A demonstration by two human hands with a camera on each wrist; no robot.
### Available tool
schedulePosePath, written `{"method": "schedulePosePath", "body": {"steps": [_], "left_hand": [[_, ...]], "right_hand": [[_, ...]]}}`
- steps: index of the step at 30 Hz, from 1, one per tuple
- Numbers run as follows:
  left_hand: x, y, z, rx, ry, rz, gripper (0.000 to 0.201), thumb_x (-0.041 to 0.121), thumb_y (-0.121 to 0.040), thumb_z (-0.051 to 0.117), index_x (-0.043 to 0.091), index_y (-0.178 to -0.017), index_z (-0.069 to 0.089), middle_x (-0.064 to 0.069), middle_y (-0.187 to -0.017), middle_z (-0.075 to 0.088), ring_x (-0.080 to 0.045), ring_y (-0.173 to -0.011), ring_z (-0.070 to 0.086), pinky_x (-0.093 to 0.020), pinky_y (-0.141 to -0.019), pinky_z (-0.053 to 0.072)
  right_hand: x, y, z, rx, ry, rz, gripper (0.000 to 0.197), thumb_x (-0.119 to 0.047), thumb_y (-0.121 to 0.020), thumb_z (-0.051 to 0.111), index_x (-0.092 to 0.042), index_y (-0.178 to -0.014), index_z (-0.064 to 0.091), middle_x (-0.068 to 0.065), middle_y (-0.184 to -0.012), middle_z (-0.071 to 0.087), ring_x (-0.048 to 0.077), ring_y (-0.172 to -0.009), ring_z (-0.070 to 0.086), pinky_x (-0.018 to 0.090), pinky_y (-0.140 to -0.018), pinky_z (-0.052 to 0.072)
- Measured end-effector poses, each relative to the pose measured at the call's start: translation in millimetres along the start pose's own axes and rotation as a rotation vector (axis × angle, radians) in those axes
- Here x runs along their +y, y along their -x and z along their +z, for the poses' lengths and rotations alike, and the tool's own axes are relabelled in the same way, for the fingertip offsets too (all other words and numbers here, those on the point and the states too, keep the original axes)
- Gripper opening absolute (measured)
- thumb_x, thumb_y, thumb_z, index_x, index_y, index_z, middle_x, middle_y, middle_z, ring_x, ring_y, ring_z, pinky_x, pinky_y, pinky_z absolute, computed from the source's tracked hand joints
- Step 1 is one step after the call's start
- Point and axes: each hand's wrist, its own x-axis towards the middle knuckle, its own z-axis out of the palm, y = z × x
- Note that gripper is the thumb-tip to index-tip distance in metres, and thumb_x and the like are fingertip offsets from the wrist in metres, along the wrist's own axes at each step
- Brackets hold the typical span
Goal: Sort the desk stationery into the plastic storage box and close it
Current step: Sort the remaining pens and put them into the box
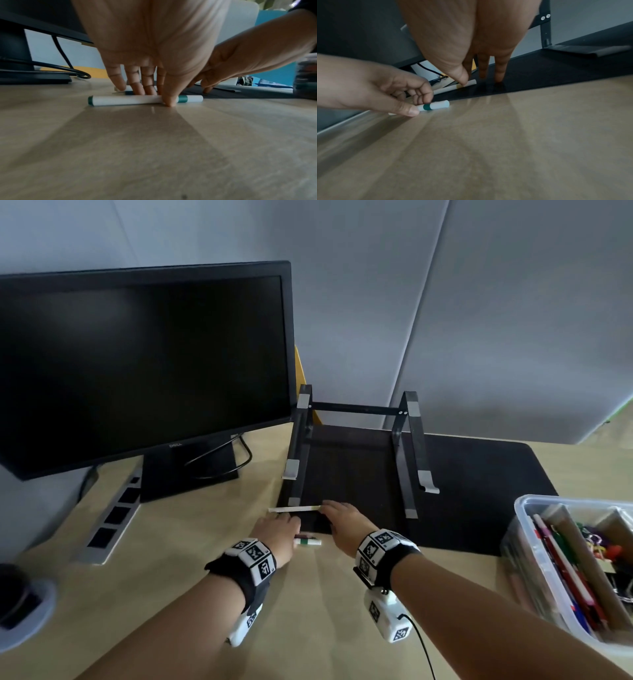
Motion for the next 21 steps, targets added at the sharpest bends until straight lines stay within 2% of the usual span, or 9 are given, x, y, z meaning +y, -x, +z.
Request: {"method": "schedulePosePath", "body": {"steps": [2,4,8,13,17,21], "left_hand": [[-0.3,0.1,-0.8,-0.032,-0.008,0.029,0.023,0.022,-0.095,0.045,0.016,-0.118,0.047,-0.005,-0.125,0.05,-0.026,-0.117,0.047,-0.037,-0.097,0.036],[-1.1,1.2,-1.3,-0.063,0.027,0.039,0.023,0.026,-0.095,0.047,0.015,-0.115,0.049,-0.005,-0.122,0.051,-0.026,-0.113,0.05,-0.037,-0.093,0.04],[2.0,2.5,-1.4,-0.164,0.098,0.035,0.027,0.024,-0.096,0.045,0.009,-0.119,0.048,-0.011,-0.122,0.053,-0.029,-0.11,0.053,-0.037,-0.09,0.042],[11.1,5.3,-4.5,-0.204,0.107,0.007,0.027,0.021,-0.101,0.035,0.004,-0.119,0.046,-0.014,-0.118,0.058,-0.031,-0.106,0.057,-0.038,-0.086,0.043],[15.1,7.2,-4.0,-0.178,0.116,-0.021,0.027,0.02,-0.102,0.032,0.003,-0.119,0.045,-0.016,-0.119,0.057,-0.034,-0.105,0.058,-0.04,-0.085,0.044],[20.7,9.8,-4.6,-0.144,0.108,-0.047,0.028,0.022,-0.102,0.031,0.005,-0.119,0.045,-0.014,-0.12,0.057,-0.033,-0.105,0.059,-0.04,-0.084,0.045]], "right_hand": [[-1.9,-5.8,-0.2,-0.067,0.089,0.008,0.062,-0.006,-0.093,0.04,-0.027,-0.148,0.02,-0.011,-0.156,0.015,0.021,-0.143,0.017,0.042,-0.112,0.029],[-5.7,-8.8,-0.7,-0.084,0.212,0.004,0.065,-0.01,-0.093,0.044,-0.03,-0.148,0.015,-0.009,-0.155,0.017,0.024,-0.139,0.022,0.045,-0.109,0.03],[-12.5,-8.9,-2.6,0.038,0.34,-0.034,0.049,-0.011,-0.091,0.048,-0.021,-0.137,0.034,0.002,-0.133,0.045,0.027,-0.12,0.042,0.042,-0.098,0.037],[-11.8,-0.3,-7.5,0.035,0.31,-0.024,0.03,-0.005,-0.091,0.043,-0.011,-0.121,0.046,0.009,-0.119,0.052,0.027,-0.111,0.047,0.037,-0.093,0.041],[-4.5,8.5,-9.2,-0.023,0.195,0.066,0.033,0.001,-0.089,0.042,-0.009,-0.121,0.046,0.01,-0.123,0.049,0.027,-0.116,0.044,0.038,-0.096,0.043],[0.8,25.0,-17.2,0.008,0.101,0.163,0.028,-0.004,-0.09,0.042,-0.009,-0.117,0.049,0.01,-0.12,0.048,0.029,-0.114,0.047,0.04,-0.092,0.045]]}}
